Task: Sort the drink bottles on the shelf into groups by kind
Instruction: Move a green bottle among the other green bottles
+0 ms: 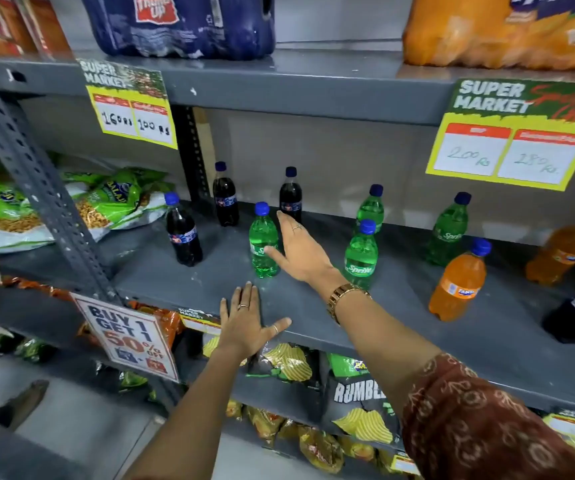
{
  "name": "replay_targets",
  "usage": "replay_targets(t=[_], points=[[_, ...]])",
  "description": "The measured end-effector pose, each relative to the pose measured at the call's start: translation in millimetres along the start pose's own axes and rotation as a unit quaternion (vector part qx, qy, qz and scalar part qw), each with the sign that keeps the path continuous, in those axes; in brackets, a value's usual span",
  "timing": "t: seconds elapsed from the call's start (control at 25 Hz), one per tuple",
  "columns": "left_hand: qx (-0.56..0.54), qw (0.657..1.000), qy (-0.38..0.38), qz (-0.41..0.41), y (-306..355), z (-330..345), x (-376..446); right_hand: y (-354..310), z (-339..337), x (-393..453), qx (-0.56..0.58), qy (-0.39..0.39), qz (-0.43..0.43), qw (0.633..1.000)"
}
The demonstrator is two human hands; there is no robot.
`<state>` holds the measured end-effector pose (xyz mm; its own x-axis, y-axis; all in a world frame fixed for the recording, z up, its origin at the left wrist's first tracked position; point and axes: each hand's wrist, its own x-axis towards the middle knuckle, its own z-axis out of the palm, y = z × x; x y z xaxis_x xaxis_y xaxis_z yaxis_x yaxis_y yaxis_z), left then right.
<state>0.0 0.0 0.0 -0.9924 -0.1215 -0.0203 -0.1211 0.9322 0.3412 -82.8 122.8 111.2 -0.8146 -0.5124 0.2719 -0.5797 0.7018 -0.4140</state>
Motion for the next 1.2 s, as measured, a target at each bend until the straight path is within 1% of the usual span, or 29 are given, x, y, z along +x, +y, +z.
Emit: replay_targets(t=[0.12, 0.24, 0.32, 0.52, 0.72, 1.0, 1.2], points=[[0.006, 1.0, 0.001, 0.009, -1.9, 0.3, 0.8, -6.9, 5.9, 17.7, 0.083, -0.014, 0.057, 0.995], [0.0, 1.0, 0.004, 0.014, -1.7, 0.5, 0.5, -12.5, 11.2, 27.9, 0.157, -0.024, 0.123, 0.98], [-0.004, 1.0, -0.001, 0.009, -2.7, -0.4, 1.7, -13.4, 11.4, 30.9, 0.188, -0.019, 0.139, 0.972], [0.009, 1.0, -0.021, 0.004, -0.9, -3.7, 0.0, -6.8, 7.1, 16.9, 0.2, -0.028, 0.146, 0.969], [0.04, 0.998, -0.045, -0.021, 9.5, -9.0, -3.7, 6.6, -4.7, -24.3, 0.21, -0.006, 0.152, 0.966], [0.034, 0.996, -0.081, -0.032, 36.9, -7.9, -19.2, 32.9, -32.3, -99.3, 0.176, 0.019, 0.182, 0.967], [0.058, 0.994, -0.094, -0.006, 71.4, 1.1, -37.4, 57.7, -60.7, -152.8, 0.134, 0.048, 0.203, 0.969]])
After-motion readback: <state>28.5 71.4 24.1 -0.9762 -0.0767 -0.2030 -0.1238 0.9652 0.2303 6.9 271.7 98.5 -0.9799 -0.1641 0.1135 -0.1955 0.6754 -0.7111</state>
